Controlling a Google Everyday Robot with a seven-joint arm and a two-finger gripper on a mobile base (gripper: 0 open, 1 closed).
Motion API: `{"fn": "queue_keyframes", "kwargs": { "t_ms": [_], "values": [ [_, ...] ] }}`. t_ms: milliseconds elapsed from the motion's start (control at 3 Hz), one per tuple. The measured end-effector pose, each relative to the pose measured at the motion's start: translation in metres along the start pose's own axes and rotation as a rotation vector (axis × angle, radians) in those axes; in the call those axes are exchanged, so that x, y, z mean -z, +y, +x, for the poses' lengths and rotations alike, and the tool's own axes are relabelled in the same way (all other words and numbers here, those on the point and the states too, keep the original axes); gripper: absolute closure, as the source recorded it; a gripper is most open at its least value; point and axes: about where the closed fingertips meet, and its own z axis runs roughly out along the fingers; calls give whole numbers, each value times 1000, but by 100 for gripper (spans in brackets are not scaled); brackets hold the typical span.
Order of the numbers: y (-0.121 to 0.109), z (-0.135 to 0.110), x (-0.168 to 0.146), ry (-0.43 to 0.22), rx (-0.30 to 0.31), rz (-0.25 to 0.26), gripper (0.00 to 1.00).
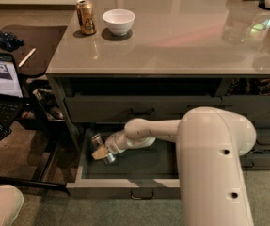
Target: Place redbull can into middle drawer
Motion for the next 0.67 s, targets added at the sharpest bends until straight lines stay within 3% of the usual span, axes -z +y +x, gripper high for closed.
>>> {"fn": "queue_keyframes", "kwargs": {
  "t_ms": [667],
  "values": [
    [-10, 28, -21, -8, -112, 35, 57]
  ]
}}
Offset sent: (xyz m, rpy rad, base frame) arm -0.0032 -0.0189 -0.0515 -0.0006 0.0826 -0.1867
